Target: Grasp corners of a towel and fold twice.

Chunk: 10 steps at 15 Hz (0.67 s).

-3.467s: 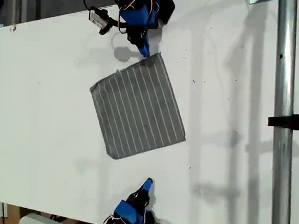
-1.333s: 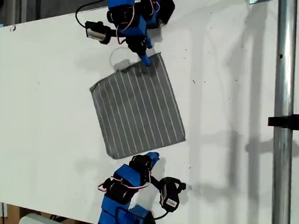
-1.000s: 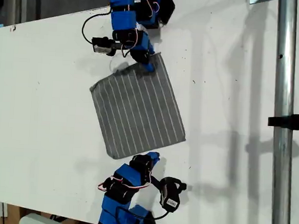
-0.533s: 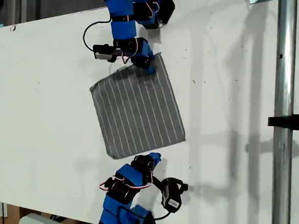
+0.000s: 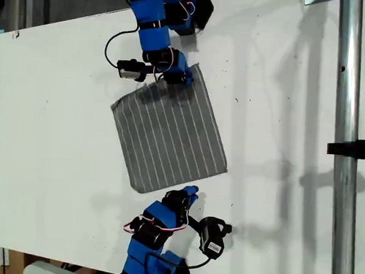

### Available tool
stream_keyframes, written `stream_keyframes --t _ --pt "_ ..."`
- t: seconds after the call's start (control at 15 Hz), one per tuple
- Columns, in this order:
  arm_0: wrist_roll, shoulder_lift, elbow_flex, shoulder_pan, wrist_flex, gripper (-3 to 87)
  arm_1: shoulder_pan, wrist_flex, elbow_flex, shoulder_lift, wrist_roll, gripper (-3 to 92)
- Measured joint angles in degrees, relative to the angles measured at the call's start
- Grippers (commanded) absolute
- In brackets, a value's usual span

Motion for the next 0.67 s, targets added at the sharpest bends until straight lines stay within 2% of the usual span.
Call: stream_keyframes --t 0.2,0.33,0.53,0.67 --pt "-0.18 0.0 0.0 0.18 0.0 5.8 -1.32 17.23 -13.54 0.62 -0.09 25.6" --pt "-0.18 0.0 0.0 0.18 0.09 6.0 -2.11 23.64 -17.84 0.7 0.0 27.1" --pt "-0.18 0.0 0.0 0.18 0.88 6.4 -2.2 25.05 -16.0 1.23 0.97 28.9" --pt "-0.62 0.0 0.0 0.18 1.49 6.5 -2.2 20.74 -7.47 2.72 1.41 28.5"
